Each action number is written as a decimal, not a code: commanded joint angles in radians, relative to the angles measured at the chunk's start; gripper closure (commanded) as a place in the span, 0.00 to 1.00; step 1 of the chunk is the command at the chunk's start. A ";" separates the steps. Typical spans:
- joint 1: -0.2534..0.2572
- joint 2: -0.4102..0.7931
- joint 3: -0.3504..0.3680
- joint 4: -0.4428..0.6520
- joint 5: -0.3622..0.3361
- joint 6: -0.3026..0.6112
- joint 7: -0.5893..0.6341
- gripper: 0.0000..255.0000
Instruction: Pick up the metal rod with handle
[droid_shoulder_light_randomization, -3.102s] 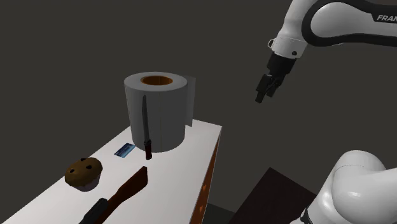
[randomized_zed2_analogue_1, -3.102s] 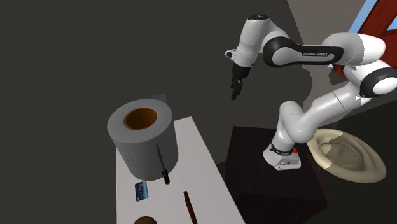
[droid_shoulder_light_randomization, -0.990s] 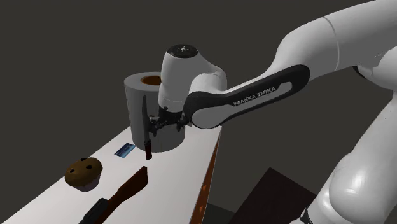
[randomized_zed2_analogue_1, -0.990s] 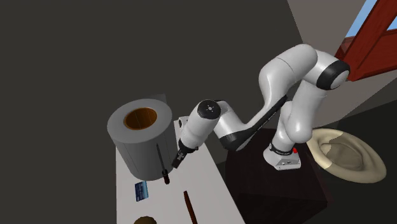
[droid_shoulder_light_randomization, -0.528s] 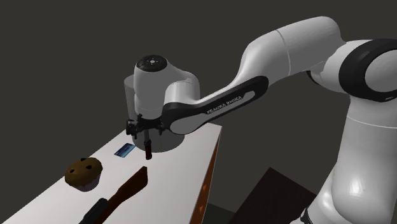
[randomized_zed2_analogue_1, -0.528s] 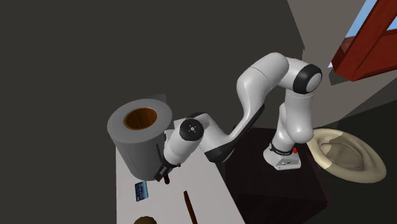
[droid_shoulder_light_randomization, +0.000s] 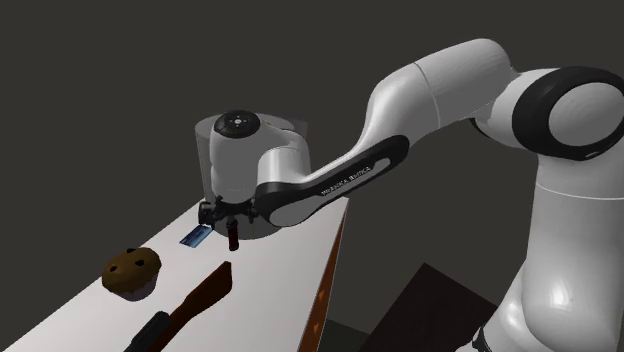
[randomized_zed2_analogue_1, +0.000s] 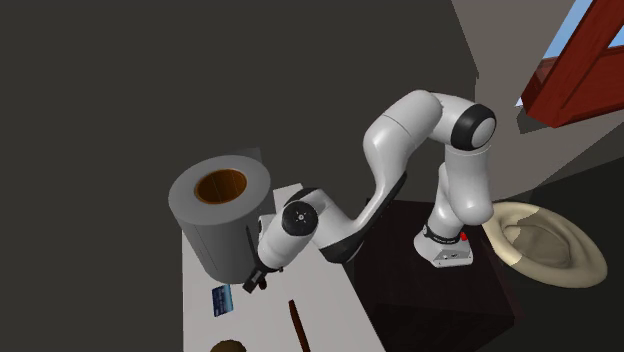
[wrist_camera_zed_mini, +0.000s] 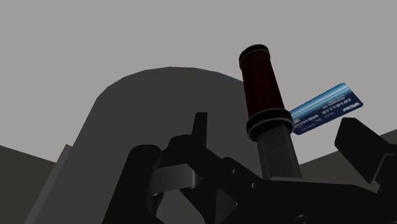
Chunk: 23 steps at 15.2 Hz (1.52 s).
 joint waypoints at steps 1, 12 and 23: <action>0.002 0.003 -0.001 0.000 -0.004 0.002 0.004 1.00; -0.003 -0.012 0.006 0.008 0.015 -0.015 -0.014 1.00; -0.019 -0.072 0.034 0.076 0.100 -0.117 -0.099 1.00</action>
